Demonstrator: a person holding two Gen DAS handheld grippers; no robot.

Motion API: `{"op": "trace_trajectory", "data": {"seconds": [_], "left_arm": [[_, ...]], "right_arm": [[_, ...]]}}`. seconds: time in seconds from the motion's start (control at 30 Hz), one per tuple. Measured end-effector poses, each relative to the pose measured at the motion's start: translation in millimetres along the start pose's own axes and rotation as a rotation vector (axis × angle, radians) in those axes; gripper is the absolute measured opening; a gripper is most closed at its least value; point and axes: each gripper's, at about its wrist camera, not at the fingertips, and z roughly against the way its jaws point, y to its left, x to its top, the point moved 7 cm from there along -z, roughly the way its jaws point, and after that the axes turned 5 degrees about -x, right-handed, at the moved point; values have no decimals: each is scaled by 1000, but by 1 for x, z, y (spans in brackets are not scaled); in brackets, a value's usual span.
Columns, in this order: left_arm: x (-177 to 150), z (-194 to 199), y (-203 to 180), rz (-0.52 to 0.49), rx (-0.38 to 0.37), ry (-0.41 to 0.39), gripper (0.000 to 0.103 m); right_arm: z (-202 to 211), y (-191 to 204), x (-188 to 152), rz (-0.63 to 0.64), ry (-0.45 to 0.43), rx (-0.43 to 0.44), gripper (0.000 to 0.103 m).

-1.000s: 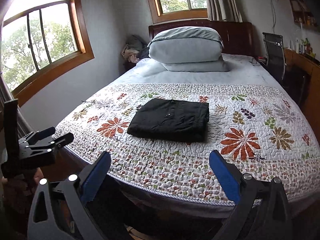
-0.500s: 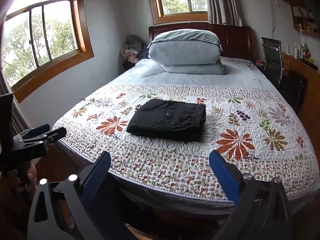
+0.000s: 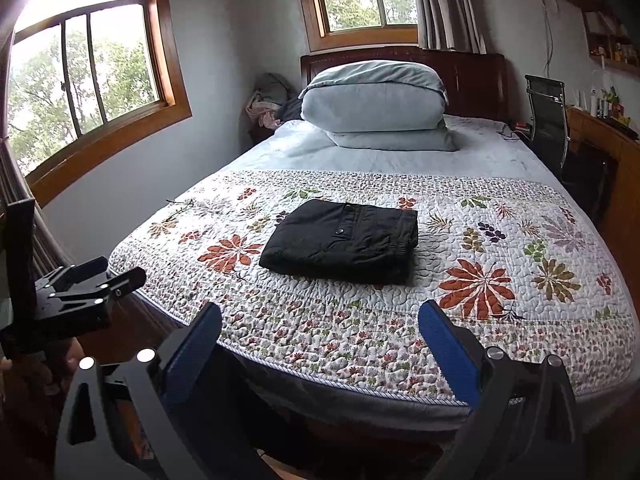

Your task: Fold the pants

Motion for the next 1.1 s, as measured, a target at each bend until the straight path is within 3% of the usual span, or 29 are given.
{"op": "trace_trajectory", "data": {"seconds": [0.5, 1.1], "left_arm": [[-4, -4, -17, -3, -24, 3, 100], [-9, -12, -17, -45, 8, 9, 100]], "right_arm": [[-5, -6, -10, -15, 16, -9, 99], [-30, -25, -12, 12, 37, -84, 99]]}}
